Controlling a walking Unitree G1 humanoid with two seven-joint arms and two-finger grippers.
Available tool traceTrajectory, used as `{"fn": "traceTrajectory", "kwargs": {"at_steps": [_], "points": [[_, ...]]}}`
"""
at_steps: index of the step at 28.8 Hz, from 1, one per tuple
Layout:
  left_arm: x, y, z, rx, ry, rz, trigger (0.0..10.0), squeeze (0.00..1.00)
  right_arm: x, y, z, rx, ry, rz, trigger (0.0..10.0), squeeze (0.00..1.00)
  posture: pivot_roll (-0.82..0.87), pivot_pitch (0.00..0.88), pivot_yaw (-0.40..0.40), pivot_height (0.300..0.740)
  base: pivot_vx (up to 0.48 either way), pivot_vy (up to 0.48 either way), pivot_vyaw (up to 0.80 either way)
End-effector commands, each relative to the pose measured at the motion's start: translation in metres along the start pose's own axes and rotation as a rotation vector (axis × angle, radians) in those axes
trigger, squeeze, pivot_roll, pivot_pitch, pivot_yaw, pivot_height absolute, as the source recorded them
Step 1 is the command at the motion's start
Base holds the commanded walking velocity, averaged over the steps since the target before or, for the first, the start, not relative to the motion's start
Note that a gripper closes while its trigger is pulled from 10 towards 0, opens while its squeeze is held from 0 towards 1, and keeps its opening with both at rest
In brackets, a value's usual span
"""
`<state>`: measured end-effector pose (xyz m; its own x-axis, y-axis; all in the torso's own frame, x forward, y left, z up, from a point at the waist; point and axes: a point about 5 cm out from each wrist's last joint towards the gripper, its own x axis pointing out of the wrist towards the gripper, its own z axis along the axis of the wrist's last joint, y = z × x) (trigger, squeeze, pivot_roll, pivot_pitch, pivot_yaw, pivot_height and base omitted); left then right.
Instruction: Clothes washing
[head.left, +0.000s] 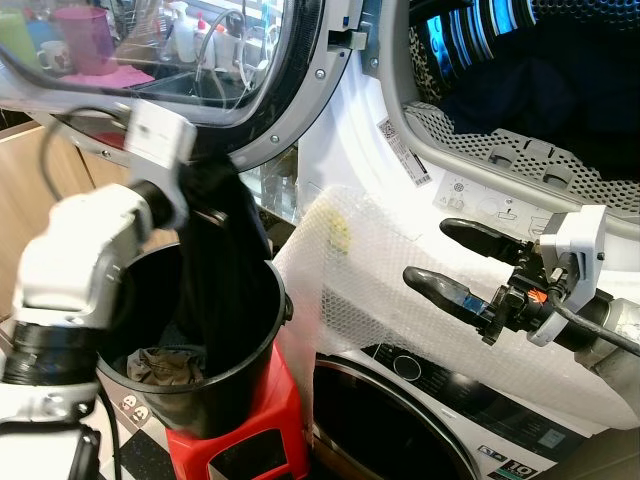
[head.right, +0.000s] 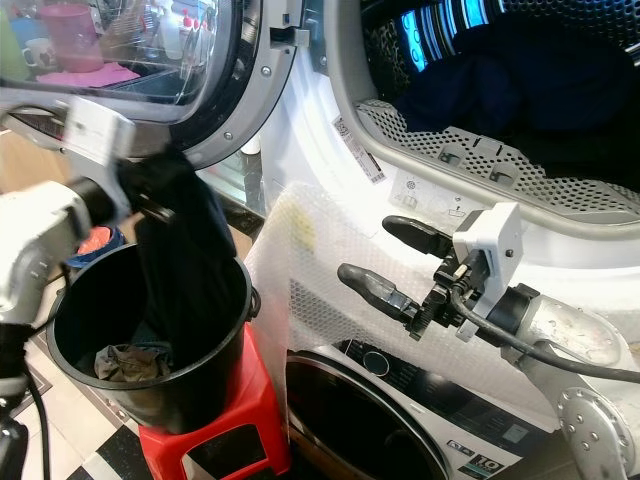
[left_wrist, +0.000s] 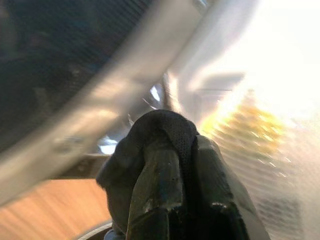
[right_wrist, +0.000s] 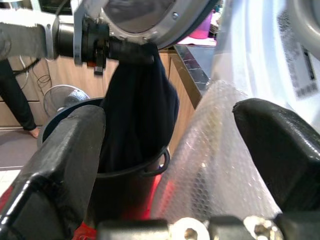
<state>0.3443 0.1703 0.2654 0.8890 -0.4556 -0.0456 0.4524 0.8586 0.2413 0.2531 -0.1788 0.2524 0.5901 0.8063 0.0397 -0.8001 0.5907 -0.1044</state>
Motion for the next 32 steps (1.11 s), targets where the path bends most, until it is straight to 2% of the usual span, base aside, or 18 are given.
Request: {"fn": "traceTrajectory", "kwargs": {"at_steps": [1,6,7,10,12,16,20,21,23,28,32], "points": [[-0.001,-0.006,0.011,0.043,-0.035,-0.006,10.0,0.00,-0.003,0.000,0.005,-0.024,-0.004,-0.010,10.0,0.00,-0.05,0.110,-0.078,0.740,0.000,0.000,0.00],[-0.001,-0.014,0.011,0.061,-0.039,-0.022,10.0,0.00,-0.003,0.000,0.004,-0.020,-0.005,-0.006,10.0,0.00,-0.04,0.110,-0.080,0.740,0.000,0.000,0.00],[0.001,-0.023,0.014,0.069,-0.048,-0.052,10.0,0.00,-0.001,0.001,0.004,-0.018,-0.007,-0.002,10.0,0.00,-0.04,0.106,-0.080,0.740,0.000,0.000,0.00],[0.004,-0.037,0.015,0.106,-0.053,-0.094,10.0,0.00,0.001,0.001,0.003,-0.015,-0.009,0.003,10.0,0.00,-0.03,0.103,-0.078,0.740,0.000,0.000,0.00],[0.006,-0.043,0.014,0.103,-0.054,-0.111,10.0,0.00,0.001,0.002,0.003,-0.015,-0.009,0.002,10.0,0.00,-0.03,0.101,-0.077,0.740,0.000,0.000,0.00],[0.010,-0.069,0.012,0.113,-0.057,-0.208,10.0,0.00,0.001,0.003,0.001,-0.011,-0.009,0.001,10.0,0.00,-0.04,0.098,-0.072,0.740,0.000,0.000,0.00],[0.010,-0.081,0.012,0.109,-0.065,-0.254,10.0,0.00,0.001,0.004,0.000,-0.004,-0.009,0.001,10.0,0.00,-0.04,0.096,-0.072,0.740,0.000,0.000,0.00],[0.011,-0.097,0.015,0.116,-0.081,-0.324,10.0,0.00,0.001,0.005,-0.003,0.006,-0.004,0.001,10.0,0.00,-0.04,0.094,-0.071,0.740,0.000,0.000,0.00],[0.012,-0.108,0.018,0.115,-0.097,-0.369,10.0,0.00,0.001,0.006,-0.005,0.011,0.000,0.001,10.0,0.00,-0.04,0.092,-0.068,0.740,0.000,0.000,0.00],[0.013,-0.124,0.031,0.110,-0.142,-0.442,10.0,0.00,0.002,0.005,-0.006,0.014,-0.004,0.000,10.0,0.00,-0.03,0.084,-0.062,0.740,0.000,0.000,0.00],[0.017,-0.129,0.041,0.115,-0.175,-0.458,10.0,0.00,0.002,0.006,-0.007,0.016,-0.007,0.000,10.0,0.00,-0.04,0.082,-0.061,0.740,0.000,0.000,0.00]]}}
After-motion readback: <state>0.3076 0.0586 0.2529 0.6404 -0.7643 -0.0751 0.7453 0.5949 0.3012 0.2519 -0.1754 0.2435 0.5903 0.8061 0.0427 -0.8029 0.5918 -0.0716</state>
